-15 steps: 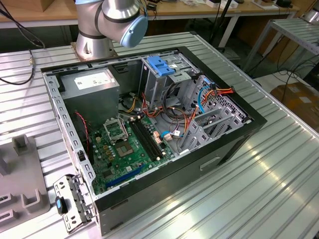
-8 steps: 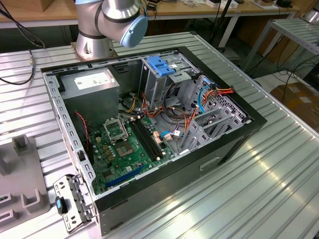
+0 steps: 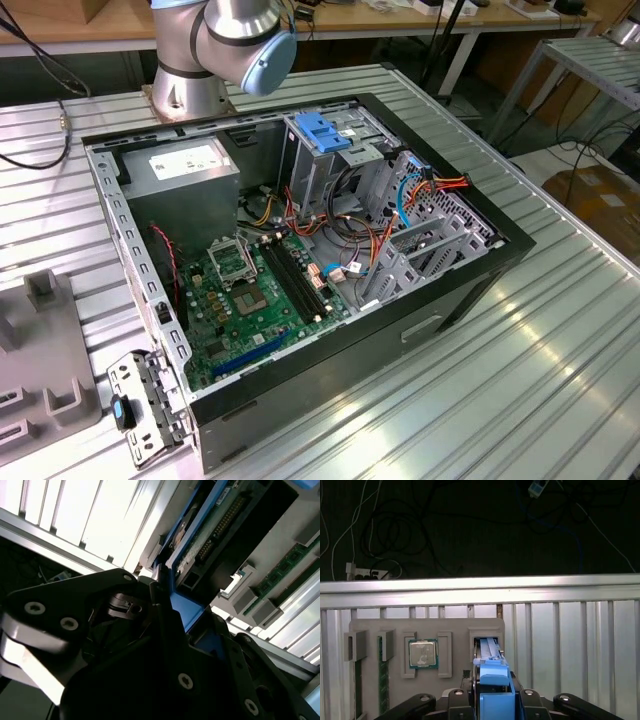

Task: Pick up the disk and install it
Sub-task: 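Pick up the disk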

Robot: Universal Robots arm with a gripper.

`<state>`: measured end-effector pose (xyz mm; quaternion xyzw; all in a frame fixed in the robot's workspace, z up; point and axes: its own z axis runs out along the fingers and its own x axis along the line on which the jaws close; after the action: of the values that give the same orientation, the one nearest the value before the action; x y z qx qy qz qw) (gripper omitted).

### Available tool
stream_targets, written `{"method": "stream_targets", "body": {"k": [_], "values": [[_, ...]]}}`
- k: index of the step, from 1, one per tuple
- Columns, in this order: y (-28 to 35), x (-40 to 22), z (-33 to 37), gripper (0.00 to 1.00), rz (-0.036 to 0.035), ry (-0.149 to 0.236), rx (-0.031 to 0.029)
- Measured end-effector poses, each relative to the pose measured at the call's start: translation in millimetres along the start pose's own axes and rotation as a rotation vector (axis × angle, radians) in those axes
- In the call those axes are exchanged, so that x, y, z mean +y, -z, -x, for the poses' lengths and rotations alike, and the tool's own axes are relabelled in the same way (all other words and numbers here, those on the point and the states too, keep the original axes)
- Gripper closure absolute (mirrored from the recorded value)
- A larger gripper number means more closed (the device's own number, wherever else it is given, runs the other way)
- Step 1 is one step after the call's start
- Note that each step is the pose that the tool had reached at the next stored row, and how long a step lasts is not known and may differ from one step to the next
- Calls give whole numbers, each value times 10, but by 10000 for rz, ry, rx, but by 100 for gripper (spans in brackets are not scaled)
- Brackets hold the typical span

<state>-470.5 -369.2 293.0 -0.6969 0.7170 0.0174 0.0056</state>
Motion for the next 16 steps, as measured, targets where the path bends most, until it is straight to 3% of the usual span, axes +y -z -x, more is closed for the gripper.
{"method": "stream_targets", "body": {"k": [10, 16], "values": [[2, 0, 0, 63, 2, 112, 1], [35, 1, 1, 63, 4, 112, 2]]}}
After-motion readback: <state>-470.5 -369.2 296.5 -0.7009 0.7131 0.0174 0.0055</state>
